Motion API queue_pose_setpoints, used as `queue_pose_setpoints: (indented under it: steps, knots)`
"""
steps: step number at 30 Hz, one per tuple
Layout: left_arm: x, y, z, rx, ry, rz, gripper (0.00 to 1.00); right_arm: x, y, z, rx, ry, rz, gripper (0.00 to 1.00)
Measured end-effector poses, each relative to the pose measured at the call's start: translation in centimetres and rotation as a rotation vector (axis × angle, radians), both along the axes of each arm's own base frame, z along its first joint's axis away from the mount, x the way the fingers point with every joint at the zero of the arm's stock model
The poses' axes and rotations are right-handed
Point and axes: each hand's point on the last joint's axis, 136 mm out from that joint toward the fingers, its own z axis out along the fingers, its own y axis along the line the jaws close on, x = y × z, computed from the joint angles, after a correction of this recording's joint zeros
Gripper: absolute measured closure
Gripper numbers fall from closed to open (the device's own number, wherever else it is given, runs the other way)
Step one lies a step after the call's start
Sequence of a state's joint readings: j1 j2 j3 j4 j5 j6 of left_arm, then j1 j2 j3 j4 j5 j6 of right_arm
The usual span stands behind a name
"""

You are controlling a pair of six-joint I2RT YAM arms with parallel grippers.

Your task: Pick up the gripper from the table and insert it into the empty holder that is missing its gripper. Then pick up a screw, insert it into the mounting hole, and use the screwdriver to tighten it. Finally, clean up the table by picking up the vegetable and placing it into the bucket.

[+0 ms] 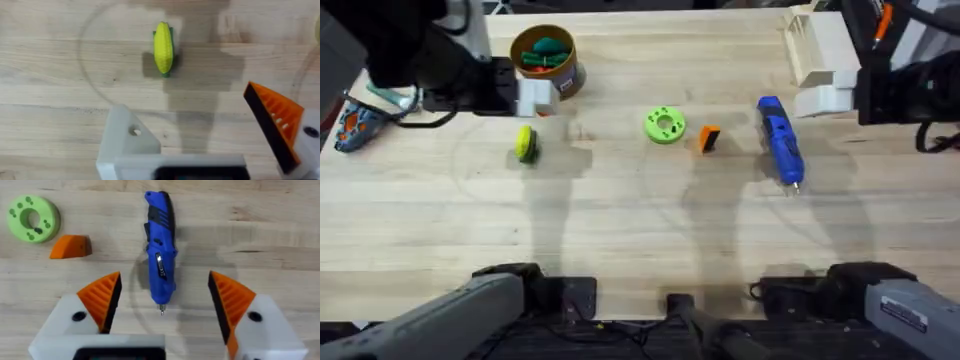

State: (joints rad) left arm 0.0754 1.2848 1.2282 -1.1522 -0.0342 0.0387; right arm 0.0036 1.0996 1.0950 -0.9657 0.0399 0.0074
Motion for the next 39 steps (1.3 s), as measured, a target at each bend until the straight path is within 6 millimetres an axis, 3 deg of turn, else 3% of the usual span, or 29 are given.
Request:
queue_pose_setpoints:
  steps: [6, 13, 21, 29, 33, 37, 39]
  knots:
    - [0.6, 2.7, -2.3, -0.059, 0.065, 0.04, 0.014, 0.0, 0.0, 0.0, 0.0, 0.0, 0.0, 0.01]
    - [2.0, 2.8, -6.7, -0.089, 0.189, -0.019, 0.014, 0.0, 0.0, 0.0, 0.0, 0.0, 0.0, 0.011]
    - [2.0, 3.0, -12.1, -0.11, 0.353, -0.025, 0.015, 0.0, 0.0, 0.0, 0.0, 0.0, 0.0, 0.011]
    - [2.0, 3.5, -14.8, -0.096, 0.425, -0.019, 0.014, 0.0, 0.0, 0.0, 0.0, 0.0, 0.0, 0.011]
    - [2.0, 3.7, -14.9, -0.089, 0.426, -0.018, 0.124, 0.0, 0.0, 0.0, 0.0, 0.0, 0.0, 0.01]
    - [2.0, 3.7, -14.9, -0.085, 0.425, -0.018, 0.345, 0.0, 0.0, 0.0, 0.0, 0.0, 0.0, 0.011]
    - [2.1, 3.8, -14.9, -0.084, 0.424, -0.019, 0.516, 0.0, 0.0, 0.0, 0.0, 0.0, 0.0, 0.011]
